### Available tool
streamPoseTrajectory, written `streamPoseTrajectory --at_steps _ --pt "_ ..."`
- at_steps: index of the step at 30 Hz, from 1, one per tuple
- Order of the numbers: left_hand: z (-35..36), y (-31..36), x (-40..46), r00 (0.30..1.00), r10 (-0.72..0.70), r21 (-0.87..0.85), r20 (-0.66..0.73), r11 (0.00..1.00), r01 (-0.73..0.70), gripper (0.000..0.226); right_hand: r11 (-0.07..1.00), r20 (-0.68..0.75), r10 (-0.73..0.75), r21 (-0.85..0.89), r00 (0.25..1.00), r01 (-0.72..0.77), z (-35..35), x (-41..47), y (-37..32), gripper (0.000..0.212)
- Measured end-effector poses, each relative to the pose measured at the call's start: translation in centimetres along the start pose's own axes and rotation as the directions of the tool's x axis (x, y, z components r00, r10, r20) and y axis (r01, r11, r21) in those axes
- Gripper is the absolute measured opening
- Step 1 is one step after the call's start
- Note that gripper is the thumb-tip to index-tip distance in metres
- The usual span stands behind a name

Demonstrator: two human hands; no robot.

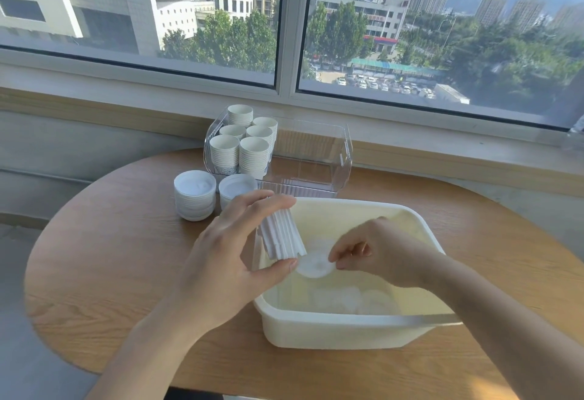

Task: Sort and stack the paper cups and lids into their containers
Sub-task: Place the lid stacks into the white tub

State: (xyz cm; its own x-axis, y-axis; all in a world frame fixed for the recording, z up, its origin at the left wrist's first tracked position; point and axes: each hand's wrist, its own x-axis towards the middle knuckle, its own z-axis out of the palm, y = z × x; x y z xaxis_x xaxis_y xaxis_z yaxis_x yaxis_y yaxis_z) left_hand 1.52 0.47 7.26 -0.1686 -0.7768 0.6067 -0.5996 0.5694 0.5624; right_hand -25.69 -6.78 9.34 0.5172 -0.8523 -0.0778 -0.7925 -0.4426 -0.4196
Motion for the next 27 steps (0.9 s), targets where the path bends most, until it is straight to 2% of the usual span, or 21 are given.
streamPoseTrajectory --at_steps 2,5,8,11,21,24,27 --pt "0.0 0.2 -0.1 1.0 -0.015 -0.02 -0.011 1.0 0.015 0.074 0.995 -0.131 -0.022 0.094 0.991 0.035 -0.2 -0.6 -0.1 0.007" --pt "0.2 0.6 -0.4 0.999 -0.042 -0.054 -0.032 0.998 0.04 0.072 0.974 -0.341 -0.031 0.199 0.94 0.105 -0.3 -1.7 -0.3 0.007" --pt "0.6 1.4 -0.5 0.998 -0.059 -0.082 -0.039 0.995 0.055 0.072 0.902 -0.456 0.027 0.394 0.889 0.175 -0.7 -2.8 -1.3 0.009" --pt "1.3 2.3 -0.4 0.997 -0.068 -0.095 -0.045 0.993 0.064 0.07 0.783 -0.457 0.071 0.576 0.887 0.234 -1.2 -4.2 -3.0 0.021" --pt "2.6 4.4 -0.3 0.995 -0.085 -0.103 -0.045 0.991 0.08 0.077 0.841 -0.384 -0.099 0.461 0.918 0.284 -1.1 -6.7 -4.8 0.011" --pt "2.7 4.6 -0.4 0.997 -0.073 -0.144 -0.033 0.987 0.068 0.076 0.789 -0.317 -0.134 0.538 0.939 0.295 -0.9 -6.8 -4.2 0.012" --pt "2.6 4.9 -0.4 0.999 -0.049 -0.176 0.003 0.983 0.048 0.078 0.691 -0.246 -0.16 0.663 0.956 0.286 -0.9 -6.8 -3.6 0.018"
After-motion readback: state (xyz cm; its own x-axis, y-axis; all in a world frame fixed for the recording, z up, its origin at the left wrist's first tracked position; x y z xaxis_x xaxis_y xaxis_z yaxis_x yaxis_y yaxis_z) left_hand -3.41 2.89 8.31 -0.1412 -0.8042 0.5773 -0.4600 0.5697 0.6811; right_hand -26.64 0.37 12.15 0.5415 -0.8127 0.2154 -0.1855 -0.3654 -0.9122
